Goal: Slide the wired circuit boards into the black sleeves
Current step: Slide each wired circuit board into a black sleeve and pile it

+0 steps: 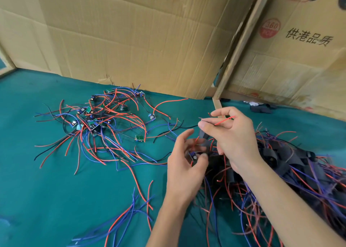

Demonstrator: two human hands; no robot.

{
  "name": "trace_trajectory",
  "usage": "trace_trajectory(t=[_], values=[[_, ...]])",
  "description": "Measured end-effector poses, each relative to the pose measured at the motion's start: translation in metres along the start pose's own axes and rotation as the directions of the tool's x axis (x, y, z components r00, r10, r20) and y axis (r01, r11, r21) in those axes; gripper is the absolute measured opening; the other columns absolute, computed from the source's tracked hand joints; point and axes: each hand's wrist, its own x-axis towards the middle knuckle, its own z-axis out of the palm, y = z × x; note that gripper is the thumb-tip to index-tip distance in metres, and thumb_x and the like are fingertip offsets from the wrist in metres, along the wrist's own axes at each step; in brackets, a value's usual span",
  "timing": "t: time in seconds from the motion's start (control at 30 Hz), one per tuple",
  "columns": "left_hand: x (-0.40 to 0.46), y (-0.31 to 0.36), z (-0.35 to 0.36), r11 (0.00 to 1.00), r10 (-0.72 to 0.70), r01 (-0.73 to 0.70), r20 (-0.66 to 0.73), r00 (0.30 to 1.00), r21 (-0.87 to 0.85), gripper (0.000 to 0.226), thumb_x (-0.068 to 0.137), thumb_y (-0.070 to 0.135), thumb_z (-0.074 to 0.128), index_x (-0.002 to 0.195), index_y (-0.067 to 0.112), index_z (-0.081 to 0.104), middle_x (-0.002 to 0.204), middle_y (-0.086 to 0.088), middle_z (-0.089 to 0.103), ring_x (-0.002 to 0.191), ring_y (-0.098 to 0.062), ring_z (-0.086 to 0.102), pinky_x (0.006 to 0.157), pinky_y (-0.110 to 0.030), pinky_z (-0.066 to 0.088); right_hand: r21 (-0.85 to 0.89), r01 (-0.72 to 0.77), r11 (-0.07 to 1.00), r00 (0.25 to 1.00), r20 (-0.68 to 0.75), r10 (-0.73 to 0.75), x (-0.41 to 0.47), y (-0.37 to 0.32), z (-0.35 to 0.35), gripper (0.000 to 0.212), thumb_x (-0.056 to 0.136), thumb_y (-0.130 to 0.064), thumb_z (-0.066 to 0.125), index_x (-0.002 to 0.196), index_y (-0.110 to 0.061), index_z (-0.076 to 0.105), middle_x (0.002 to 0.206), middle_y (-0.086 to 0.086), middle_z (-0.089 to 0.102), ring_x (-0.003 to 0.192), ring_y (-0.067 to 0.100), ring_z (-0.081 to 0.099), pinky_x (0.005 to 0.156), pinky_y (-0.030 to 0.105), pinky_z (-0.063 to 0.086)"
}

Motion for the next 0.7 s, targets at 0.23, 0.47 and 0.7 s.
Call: trace_trajectory(t=[0.23, 0.47, 0.7], values=[[-0.0016, 0.0068, -0.0003, 0.962, -0.082, 0.117, 0.145, 0.986, -0.248, 0.085, 0.078, -0.033, 0.025, 0.141, 0.020, 0.040, 0.144, -0.009, 0.054, 0.129, -0.022, 0.059, 0.101, -0.033, 0.051, 0.056, -0.098, 0.994, 0.993, 0.072, 0.094, 0.0005, 0.0045, -0.0037, 0.030, 0.082, -0.007, 0.083, 0.101, -0.009, 0.060, 0.083, -0.001, 0.080, 0.028, 0.011, 0.044, 0.032, 0.018, 0.029], [0.0032, 0.0028, -0.0065, 0.868, -0.132, 0.158, 0.088, 0.987, -0.471, 0.074, 0.089, -0.028, 0.047, 0.143, 0.022, 0.046, 0.138, -0.011, 0.061, 0.108, -0.021, 0.067, 0.088, -0.033, 0.053, 0.061, -0.179, 0.982, 0.972, 0.169, 0.166, -0.0005, 0.0083, -0.0081, 0.040, 0.081, -0.014, 0.085, 0.111, -0.013, 0.058, 0.091, 0.002, 0.080, 0.033, 0.015, 0.035, 0.035, 0.019, 0.028], [0.0029, 0.0033, -0.0038, 0.820, -0.275, 0.269, 0.064, 0.959, -0.506, 0.032, 0.090, -0.011, 0.064, 0.116, 0.007, 0.063, 0.112, -0.011, 0.068, 0.091, -0.022, 0.072, 0.074, -0.031, 0.059, 0.176, -0.259, 0.950, 0.946, 0.242, 0.213, -0.0059, 0.0035, -0.0086, 0.034, 0.082, -0.004, 0.081, 0.109, -0.006, 0.061, 0.092, 0.015, 0.078, 0.069, 0.021, 0.070, 0.046, 0.021, 0.047]])
